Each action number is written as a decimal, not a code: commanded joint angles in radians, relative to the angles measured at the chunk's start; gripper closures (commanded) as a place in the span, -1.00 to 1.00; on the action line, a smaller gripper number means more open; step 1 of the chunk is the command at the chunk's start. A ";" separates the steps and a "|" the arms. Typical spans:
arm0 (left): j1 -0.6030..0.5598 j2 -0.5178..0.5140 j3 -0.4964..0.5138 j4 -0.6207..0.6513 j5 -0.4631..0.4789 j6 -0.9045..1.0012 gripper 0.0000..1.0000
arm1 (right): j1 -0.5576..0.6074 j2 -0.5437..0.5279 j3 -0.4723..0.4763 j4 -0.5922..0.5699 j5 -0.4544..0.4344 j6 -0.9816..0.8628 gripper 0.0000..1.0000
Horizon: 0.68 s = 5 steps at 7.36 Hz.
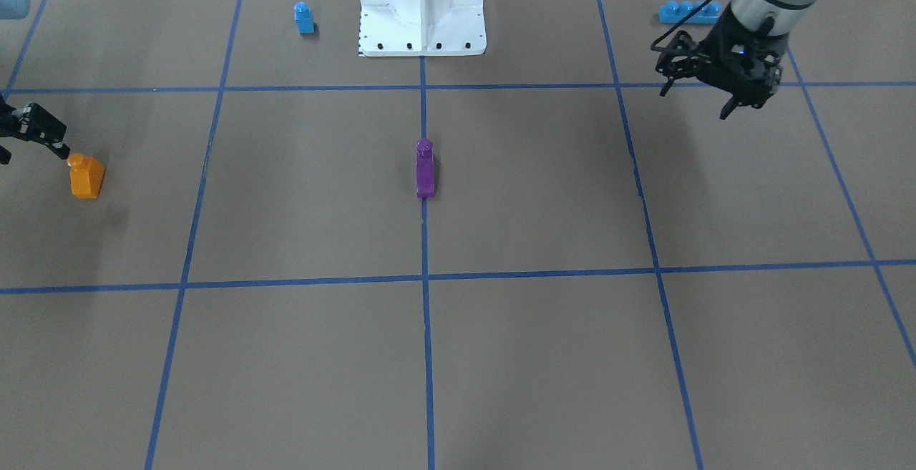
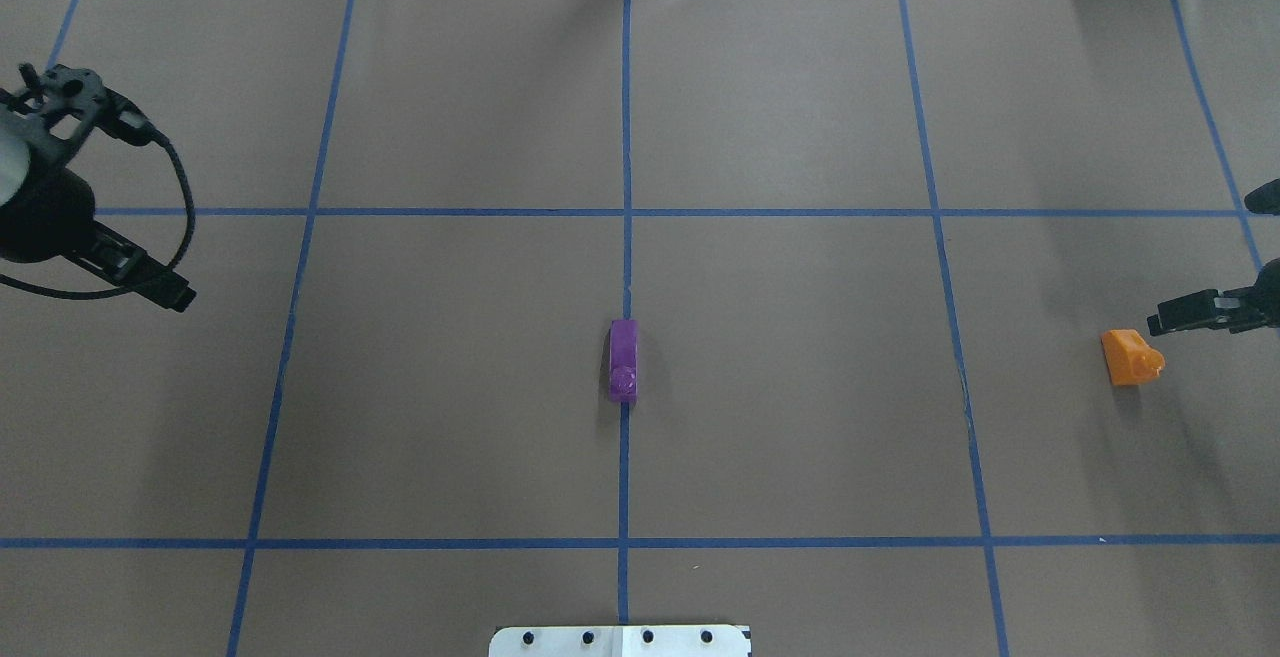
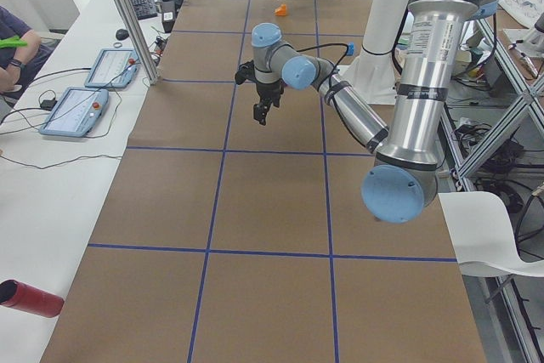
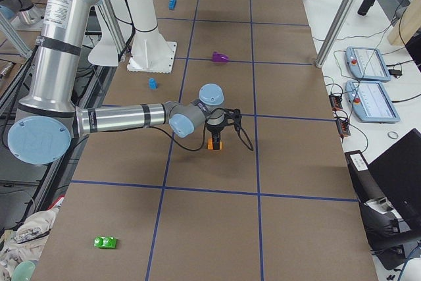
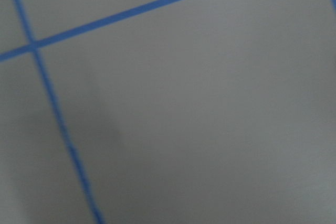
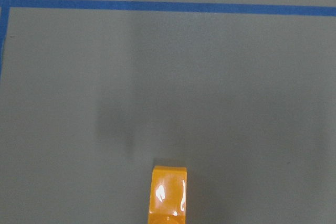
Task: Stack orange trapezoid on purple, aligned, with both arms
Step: 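Withdraw the left gripper while the right gripper grasps the orange trapezoid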
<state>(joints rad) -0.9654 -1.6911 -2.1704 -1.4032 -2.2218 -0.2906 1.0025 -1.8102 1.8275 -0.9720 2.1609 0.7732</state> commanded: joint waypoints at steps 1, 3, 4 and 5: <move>-0.050 0.031 0.004 0.000 -0.039 0.074 -1.00 | -0.089 0.008 -0.036 0.068 -0.070 0.120 -1.00; -0.047 0.030 0.007 0.000 -0.039 0.067 -1.00 | -0.130 0.012 -0.065 0.068 -0.098 0.127 -0.95; -0.047 0.027 0.014 0.000 -0.039 0.065 -1.00 | -0.139 0.012 -0.070 0.068 -0.098 0.126 -0.66; -0.045 0.024 0.017 0.000 -0.039 0.064 -1.00 | -0.139 0.012 -0.070 0.068 -0.098 0.126 -0.20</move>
<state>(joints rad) -1.0123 -1.6639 -2.1585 -1.4036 -2.2609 -0.2248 0.8707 -1.7985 1.7625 -0.9039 2.0651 0.8980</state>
